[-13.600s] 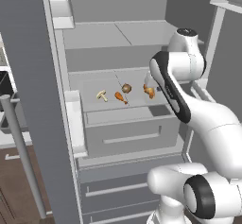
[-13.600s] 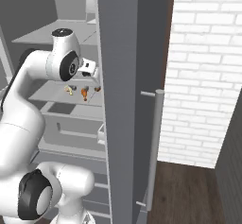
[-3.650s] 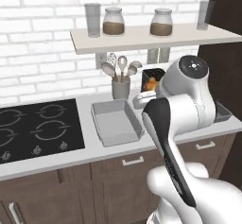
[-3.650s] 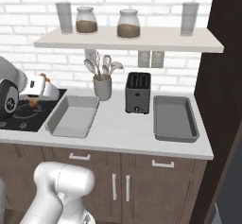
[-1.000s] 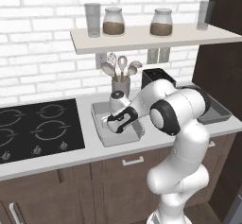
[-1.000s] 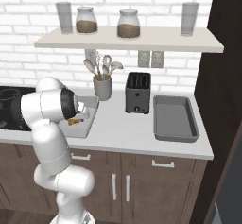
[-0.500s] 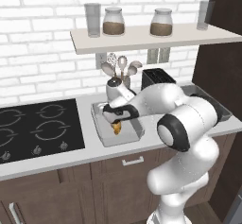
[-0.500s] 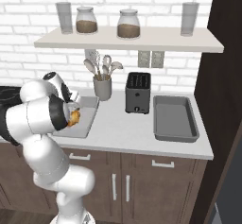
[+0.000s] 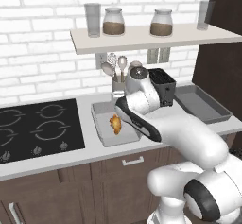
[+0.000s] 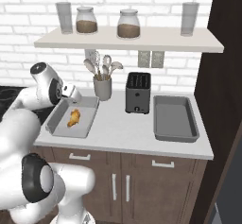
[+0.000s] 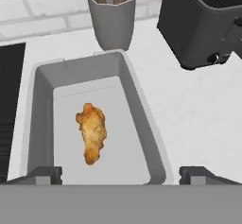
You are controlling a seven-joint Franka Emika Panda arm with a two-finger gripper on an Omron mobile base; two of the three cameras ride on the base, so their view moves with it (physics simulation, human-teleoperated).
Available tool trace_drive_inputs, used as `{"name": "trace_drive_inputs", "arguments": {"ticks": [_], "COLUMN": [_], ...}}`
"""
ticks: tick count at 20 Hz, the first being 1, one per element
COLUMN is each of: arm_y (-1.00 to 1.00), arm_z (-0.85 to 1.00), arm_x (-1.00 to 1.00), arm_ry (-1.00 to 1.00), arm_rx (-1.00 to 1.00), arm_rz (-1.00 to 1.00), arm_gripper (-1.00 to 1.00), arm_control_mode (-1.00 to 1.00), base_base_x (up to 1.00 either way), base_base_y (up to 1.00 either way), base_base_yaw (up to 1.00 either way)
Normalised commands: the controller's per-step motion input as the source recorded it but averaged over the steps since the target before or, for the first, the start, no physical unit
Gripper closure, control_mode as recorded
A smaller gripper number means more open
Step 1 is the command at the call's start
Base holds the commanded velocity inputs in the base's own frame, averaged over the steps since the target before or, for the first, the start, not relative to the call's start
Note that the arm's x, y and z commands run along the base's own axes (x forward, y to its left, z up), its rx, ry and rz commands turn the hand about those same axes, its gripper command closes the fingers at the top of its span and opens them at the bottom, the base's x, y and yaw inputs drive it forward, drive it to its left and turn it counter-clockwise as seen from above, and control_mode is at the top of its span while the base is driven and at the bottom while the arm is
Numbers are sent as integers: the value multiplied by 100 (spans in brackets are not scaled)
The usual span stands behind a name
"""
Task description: Place one mushroom and one chicken drumstick in each tupperware on the nearby counter, to pack two identical lunches.
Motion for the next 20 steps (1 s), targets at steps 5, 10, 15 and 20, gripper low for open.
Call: {"name": "trace_drive_inputs", "arguments": {"ticks": [5, 10, 15, 20], "arm_y": [-66, -32, -1, 0], "arm_z": [65, 11, -1, 0], "arm_x": [-96, -55, -13, 0], "arm_ry": [-11, 16, 13, 0], "arm_rx": [12, 5, 0, 0], "arm_rz": [1, 4, 0, 0], "arm_gripper": [-100, -100, -100, -100], "arm_control_mode": [-100, -100, -100, 100], "base_base_x": [0, 0, 0, -75], "base_base_y": [0, 0, 0, -1], "base_base_yaw": [0, 0, 0, 0]}}
